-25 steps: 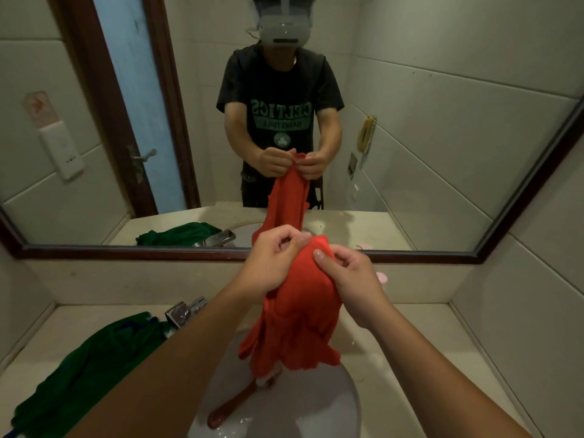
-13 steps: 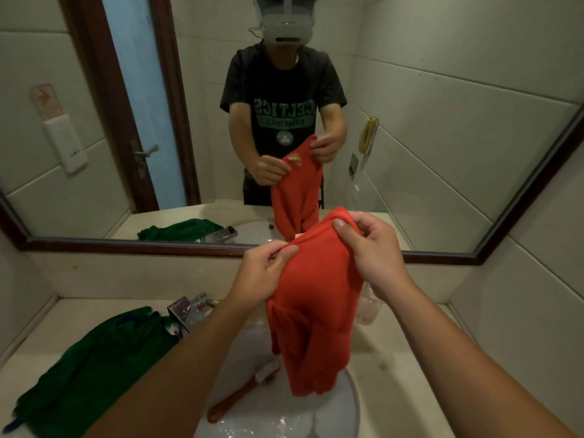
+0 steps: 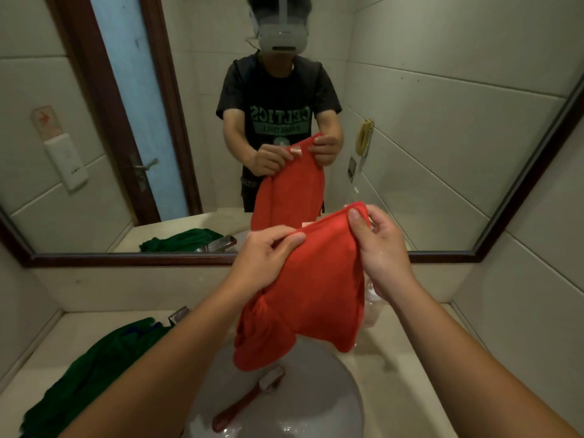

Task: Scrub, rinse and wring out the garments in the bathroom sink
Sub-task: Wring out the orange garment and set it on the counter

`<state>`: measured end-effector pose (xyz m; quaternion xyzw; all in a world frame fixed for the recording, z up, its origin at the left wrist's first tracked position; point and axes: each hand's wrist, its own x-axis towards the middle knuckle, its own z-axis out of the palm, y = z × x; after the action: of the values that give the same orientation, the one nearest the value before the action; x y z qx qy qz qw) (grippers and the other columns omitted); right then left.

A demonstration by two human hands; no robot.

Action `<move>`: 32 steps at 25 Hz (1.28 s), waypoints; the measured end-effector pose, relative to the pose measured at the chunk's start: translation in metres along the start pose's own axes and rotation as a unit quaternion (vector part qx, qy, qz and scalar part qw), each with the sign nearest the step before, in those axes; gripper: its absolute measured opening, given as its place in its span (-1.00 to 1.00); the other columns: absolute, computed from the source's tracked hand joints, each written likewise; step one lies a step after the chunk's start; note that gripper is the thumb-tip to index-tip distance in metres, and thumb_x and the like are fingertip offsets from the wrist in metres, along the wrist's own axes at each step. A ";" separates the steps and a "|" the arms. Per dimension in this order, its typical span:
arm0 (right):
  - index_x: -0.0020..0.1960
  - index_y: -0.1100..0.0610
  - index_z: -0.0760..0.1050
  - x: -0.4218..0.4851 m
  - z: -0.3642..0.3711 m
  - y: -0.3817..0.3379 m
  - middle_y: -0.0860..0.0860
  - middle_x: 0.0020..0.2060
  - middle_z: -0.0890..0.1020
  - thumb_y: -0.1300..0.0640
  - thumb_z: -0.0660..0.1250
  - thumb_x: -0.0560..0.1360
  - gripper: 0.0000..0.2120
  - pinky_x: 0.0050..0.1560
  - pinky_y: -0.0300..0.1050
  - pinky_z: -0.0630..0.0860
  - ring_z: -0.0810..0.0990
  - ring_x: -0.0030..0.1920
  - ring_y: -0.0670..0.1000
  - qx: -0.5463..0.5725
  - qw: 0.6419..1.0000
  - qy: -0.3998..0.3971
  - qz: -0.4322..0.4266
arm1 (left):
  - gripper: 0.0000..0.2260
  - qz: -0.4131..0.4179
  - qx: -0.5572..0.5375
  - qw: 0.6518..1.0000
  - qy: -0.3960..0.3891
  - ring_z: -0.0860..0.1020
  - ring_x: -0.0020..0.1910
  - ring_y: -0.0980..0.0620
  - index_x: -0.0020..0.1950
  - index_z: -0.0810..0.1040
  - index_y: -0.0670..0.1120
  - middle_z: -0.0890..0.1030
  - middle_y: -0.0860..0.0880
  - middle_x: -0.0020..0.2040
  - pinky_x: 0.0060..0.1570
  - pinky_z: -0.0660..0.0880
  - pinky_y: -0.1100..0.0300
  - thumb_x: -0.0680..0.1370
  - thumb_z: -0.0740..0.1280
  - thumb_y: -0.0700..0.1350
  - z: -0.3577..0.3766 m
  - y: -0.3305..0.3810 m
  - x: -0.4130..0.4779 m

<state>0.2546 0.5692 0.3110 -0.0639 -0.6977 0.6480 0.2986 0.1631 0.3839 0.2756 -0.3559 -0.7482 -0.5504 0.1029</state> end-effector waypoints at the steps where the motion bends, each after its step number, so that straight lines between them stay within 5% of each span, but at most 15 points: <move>1: 0.04 0.08 0.64 0.000 0.009 -0.004 -0.09 -0.17 0.68 0.19 0.33 0.65 -0.88 -0.10 -0.30 0.48 0.60 -0.18 -0.19 -0.008 1.000 -0.012 -0.018 | -0.91 -0.020 -0.002 1.000 -0.005 0.59 -0.17 0.32 -0.09 0.68 0.13 0.64 0.28 -0.21 -0.10 0.47 0.31 0.60 0.40 0.04 0.004 -0.009 -0.007; 3: 0.04 0.08 0.65 -0.002 0.029 -0.013 -0.08 -0.12 0.69 0.25 0.33 0.64 -0.85 -0.04 -0.31 0.48 0.62 -0.13 -0.18 -0.021 0.998 -0.034 -0.047 | -0.79 -0.061 -0.007 0.998 0.004 0.50 -0.28 0.28 -0.16 0.58 0.09 0.59 0.15 -0.30 -0.20 0.45 0.18 0.59 0.31 0.15 0.017 -0.032 -0.025; 7: 0.03 0.13 0.66 0.009 0.039 -0.033 -0.11 -0.21 0.68 0.22 0.34 0.63 -0.88 -0.08 -0.31 0.48 0.61 -0.19 -0.21 -0.031 0.998 -0.017 -0.051 | -0.77 -0.107 -0.016 0.994 0.026 0.41 -0.35 0.12 -0.14 0.45 -0.01 0.46 -0.04 -0.33 -0.23 0.39 -0.06 0.66 0.18 0.06 0.041 -0.064 -0.057; 12: -0.16 0.11 0.63 0.017 0.014 -0.022 -0.06 -0.36 0.59 0.11 0.36 0.62 -0.81 -0.16 -0.10 0.45 0.53 -0.30 -0.08 -0.052 0.995 0.049 0.064 | -0.77 -0.148 -0.015 0.987 0.057 0.53 -0.25 0.19 -0.09 0.52 0.07 0.58 0.10 -0.25 -0.22 0.42 0.24 0.72 0.17 -0.04 0.046 -0.061 -0.049; 14: -0.17 0.10 0.60 0.019 0.016 -0.017 0.01 -0.35 0.58 0.13 0.34 0.62 -0.81 -0.18 -0.03 0.48 0.54 -0.30 0.01 -0.016 0.990 0.083 0.117 | -0.83 -0.140 -0.028 0.987 0.077 0.57 -0.06 0.21 0.10 0.58 0.03 0.62 0.08 -0.04 -0.06 0.46 0.31 0.70 0.19 -0.02 0.050 -0.054 -0.043; 17: -0.04 0.11 0.57 0.020 0.028 -0.020 0.09 -0.25 0.59 0.27 0.29 0.63 -0.87 -0.36 -0.13 0.55 0.58 -0.40 -0.01 0.019 0.983 0.088 0.159 | -0.79 -0.081 -0.071 0.986 0.126 0.54 -0.14 0.11 0.21 0.49 0.01 0.55 0.00 -0.03 -0.11 0.52 0.23 0.65 0.25 0.08 0.059 -0.027 -0.039; 19: 0.12 0.14 0.55 0.014 0.037 -0.020 0.09 -0.16 0.56 0.31 0.25 0.66 -0.86 -0.43 -0.19 0.57 0.60 -0.39 -0.05 0.059 0.976 0.078 0.194 | -0.75 -0.064 -0.106 0.989 0.084 0.56 -0.20 0.12 0.21 0.48 0.04 0.58 0.02 -0.08 -0.19 0.54 0.21 0.59 0.33 0.10 0.064 -0.007 -0.036; 23: 0.24 0.22 0.55 0.005 0.042 -0.012 0.15 -0.07 0.58 0.31 0.24 0.67 -0.81 -0.27 -0.21 0.66 0.67 -0.15 0.04 0.098 0.966 0.054 0.231 | -0.84 -0.088 -0.093 0.988 0.087 0.65 -0.08 0.16 0.20 0.58 -0.05 0.67 0.09 -0.05 -0.06 0.58 0.15 0.64 0.34 -0.06 0.062 -0.008 -0.040; 26: 0.25 0.26 0.55 0.004 0.032 -0.003 0.14 -0.11 0.62 0.34 0.27 0.63 -0.78 -0.16 -0.18 0.66 0.70 -0.17 0.00 0.059 0.974 0.009 0.217 | -0.79 -0.075 -0.062 0.990 0.104 0.61 0.10 0.23 0.20 0.63 -0.07 0.68 0.13 0.06 0.14 0.51 0.25 0.70 0.22 -0.13 0.049 -0.013 -0.032; 29: 0.27 0.22 0.58 -0.004 0.018 0.005 0.08 -0.16 0.64 0.35 0.37 0.55 -0.70 -0.13 -0.20 0.62 0.64 -0.19 -0.02 -0.014 0.982 -0.096 0.162 | -0.78 -0.041 -0.038 0.997 0.049 0.59 0.08 0.28 0.12 0.63 -0.04 0.66 0.14 0.03 0.11 0.43 0.38 0.71 0.18 -0.19 0.034 -0.002 -0.010; 32: -0.04 0.02 0.66 -0.009 0.016 0.003 -0.08 -0.27 0.58 0.16 0.44 0.57 -0.93 -0.18 -0.37 0.44 0.52 -0.26 -0.13 -0.189 0.975 -0.120 0.007 | -0.78 0.006 -0.014 1.000 -0.022 0.61 0.00 0.22 0.11 0.62 -0.09 0.67 0.08 -0.03 0.04 0.44 0.37 0.68 0.18 -0.12 0.016 0.006 0.012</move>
<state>0.2530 0.5521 0.3056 -0.0459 -0.8379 0.5092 0.1912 0.1620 0.4044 0.2800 -0.3735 -0.7406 -0.5521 0.0852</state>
